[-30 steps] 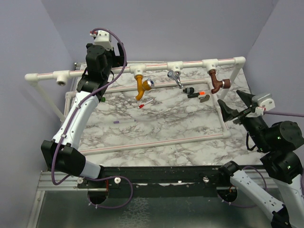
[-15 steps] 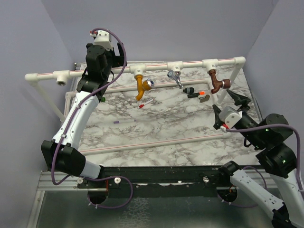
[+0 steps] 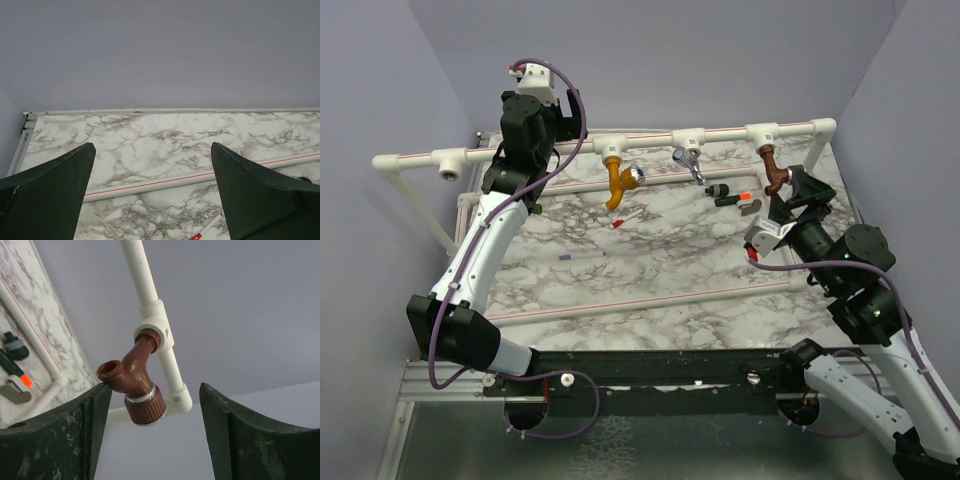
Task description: Install the water faucets
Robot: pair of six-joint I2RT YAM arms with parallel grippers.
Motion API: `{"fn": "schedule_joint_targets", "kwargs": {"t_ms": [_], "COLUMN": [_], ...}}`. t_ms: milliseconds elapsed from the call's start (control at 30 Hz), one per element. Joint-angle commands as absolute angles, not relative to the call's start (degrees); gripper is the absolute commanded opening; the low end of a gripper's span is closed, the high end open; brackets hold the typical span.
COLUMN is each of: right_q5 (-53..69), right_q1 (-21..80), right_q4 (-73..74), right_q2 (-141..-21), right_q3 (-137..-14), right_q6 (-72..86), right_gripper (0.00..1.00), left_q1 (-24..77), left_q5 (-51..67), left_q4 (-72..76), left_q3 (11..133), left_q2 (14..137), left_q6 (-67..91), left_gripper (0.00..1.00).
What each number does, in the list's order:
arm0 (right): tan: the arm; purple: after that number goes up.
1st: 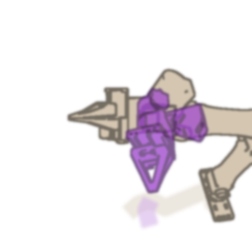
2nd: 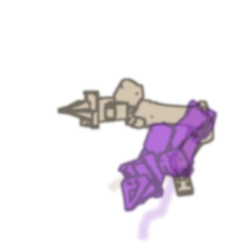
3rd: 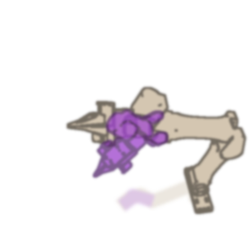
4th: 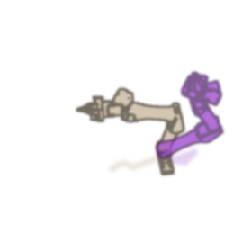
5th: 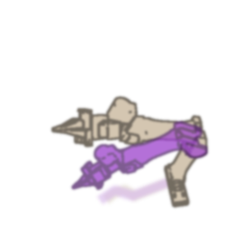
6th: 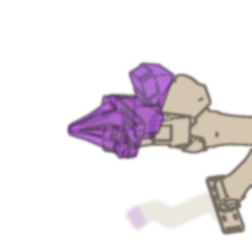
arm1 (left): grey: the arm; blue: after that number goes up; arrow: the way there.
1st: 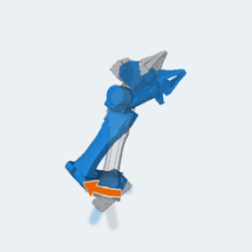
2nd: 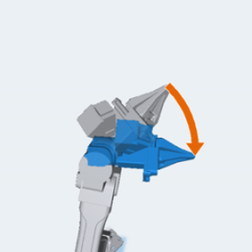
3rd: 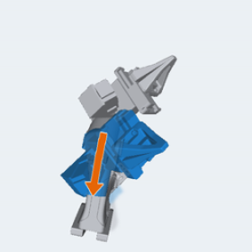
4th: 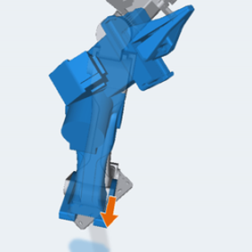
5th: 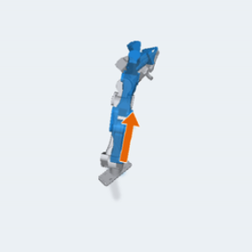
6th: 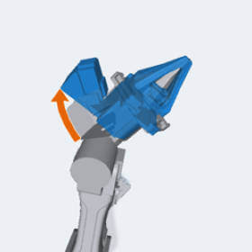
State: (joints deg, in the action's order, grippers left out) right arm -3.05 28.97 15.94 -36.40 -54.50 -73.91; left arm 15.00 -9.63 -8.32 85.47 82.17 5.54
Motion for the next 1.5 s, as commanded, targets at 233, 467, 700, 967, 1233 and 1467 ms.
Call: {"fn": "schedule_joint_targets", "kwargs": {"t_ms": [233, 467, 700, 967, 1233, 1467], "right_q5": [-11.58, -15.27, -17.43, -19.18, -16.06, -15.79], "right_q1": [29.27, 29.70, 30.10, 30.52, 30.60, 30.53], "right_q4": [1.29, -3.76, -5.29, -8.07, -11.17, -11.83], "right_q2": [-39.63, -42.48, -44.47, -45.78, -45.23, -43.48], "right_q3": [-47.46, -47.23, -47.25, -47.33, -47.14, -48.87], "right_q6": [-86.66, -85.87, -81.71, -64.85, -45.57, -27.37], "right_gripper": [0.77, 0.69, 0.43, 0.00, 0.00, 0.01], "left_q1": [15.12, 15.03, 15.03, 15.03, 15.03, 15.03], "left_q5": [-7.47, -7.38, -7.38, -7.44, -7.55, -7.60], "left_q4": [-14.75, -14.79, -14.78, -14.82, -14.85, -14.85], "left_q3": [83.82, 83.85, 83.76, 83.84, 83.85, 83.84], "left_q2": [84.29, 84.51, 84.46, 84.46, 84.59, 84.38], "left_q6": [5.54, 5.54, 5.60, 5.56, 5.47, 5.49], "left_gripper": [0.99, 0.99, 0.99, 0.99, 0.99, 0.99]}}
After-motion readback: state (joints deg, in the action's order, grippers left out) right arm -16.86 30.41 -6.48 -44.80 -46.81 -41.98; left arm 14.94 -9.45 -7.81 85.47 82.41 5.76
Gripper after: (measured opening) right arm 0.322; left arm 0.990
